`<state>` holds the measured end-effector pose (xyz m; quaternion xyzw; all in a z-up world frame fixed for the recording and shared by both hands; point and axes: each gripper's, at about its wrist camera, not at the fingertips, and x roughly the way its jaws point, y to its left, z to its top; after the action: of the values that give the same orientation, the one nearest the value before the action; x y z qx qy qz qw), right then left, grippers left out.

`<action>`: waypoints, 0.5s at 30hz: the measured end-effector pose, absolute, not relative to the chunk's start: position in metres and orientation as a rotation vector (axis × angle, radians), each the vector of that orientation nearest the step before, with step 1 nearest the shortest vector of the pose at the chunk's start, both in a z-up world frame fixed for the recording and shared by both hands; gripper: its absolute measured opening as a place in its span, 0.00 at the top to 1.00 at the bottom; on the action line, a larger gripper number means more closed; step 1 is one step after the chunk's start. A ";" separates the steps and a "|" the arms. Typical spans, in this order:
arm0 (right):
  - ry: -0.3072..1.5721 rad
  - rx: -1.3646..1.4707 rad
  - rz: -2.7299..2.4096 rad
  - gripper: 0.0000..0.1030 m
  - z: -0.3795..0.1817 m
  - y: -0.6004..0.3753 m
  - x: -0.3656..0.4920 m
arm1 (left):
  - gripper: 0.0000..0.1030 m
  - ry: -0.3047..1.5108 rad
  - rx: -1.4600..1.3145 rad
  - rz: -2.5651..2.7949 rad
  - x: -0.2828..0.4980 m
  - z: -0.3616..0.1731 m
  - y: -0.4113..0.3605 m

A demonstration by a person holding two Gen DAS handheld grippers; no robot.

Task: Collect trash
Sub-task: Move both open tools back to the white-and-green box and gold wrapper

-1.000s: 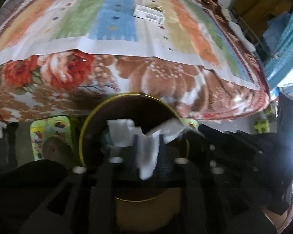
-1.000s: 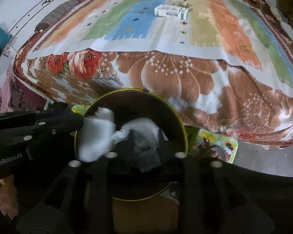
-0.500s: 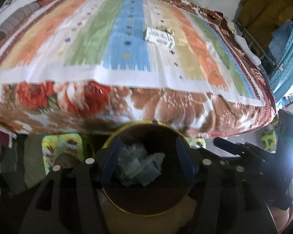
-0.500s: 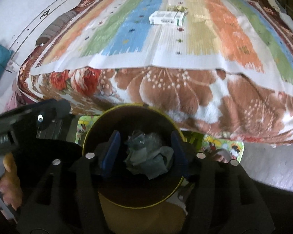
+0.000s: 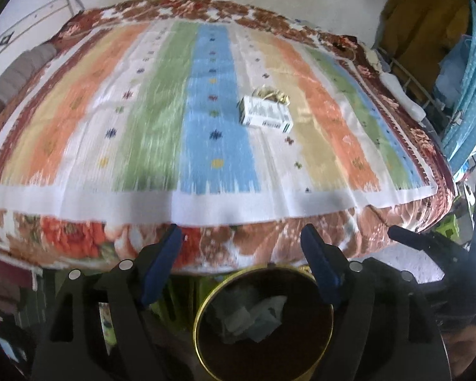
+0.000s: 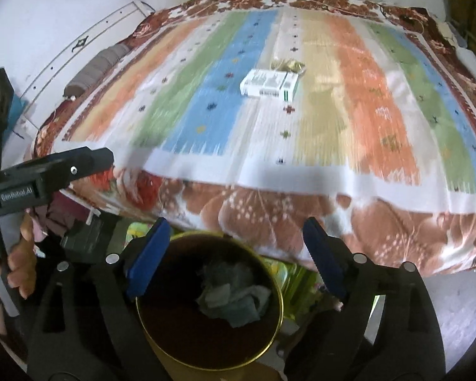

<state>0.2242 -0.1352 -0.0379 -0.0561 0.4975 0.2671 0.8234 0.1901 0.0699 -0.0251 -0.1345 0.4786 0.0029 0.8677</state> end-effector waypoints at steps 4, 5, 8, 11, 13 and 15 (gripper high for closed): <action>1.031 -0.126 0.562 0.16 -0.028 -0.132 0.243 | 0.16 0.961 -0.222 -0.024 0.205 -0.018 0.066; 1.023 -0.126 0.561 0.14 -0.025 -0.132 0.249 | 0.11 0.951 -0.201 -0.023 0.208 -0.017 0.066; 1.007 -0.131 0.559 0.10 -0.020 -0.130 0.262 | 0.06 0.921 -0.137 -0.042 0.221 -0.014 0.064; 0.990 -0.144 0.558 0.09 -0.016 -0.128 0.279 | 0.06 0.930 -0.099 -0.082 0.237 -0.019 0.068; 0.971 -0.169 0.555 0.09 -0.015 -0.127 0.293 | 0.06 0.937 -0.085 -0.104 0.247 -0.024 0.071; 0.961 -0.186 0.556 0.09 -0.016 -0.125 0.307 | 0.06 0.939 -0.066 -0.137 0.255 -0.028 0.070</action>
<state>0.3072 -0.1254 -0.0158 -0.0882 0.4555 0.2635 0.8457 0.2550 0.0701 -0.0282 -0.0318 0.4518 -0.0659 0.8891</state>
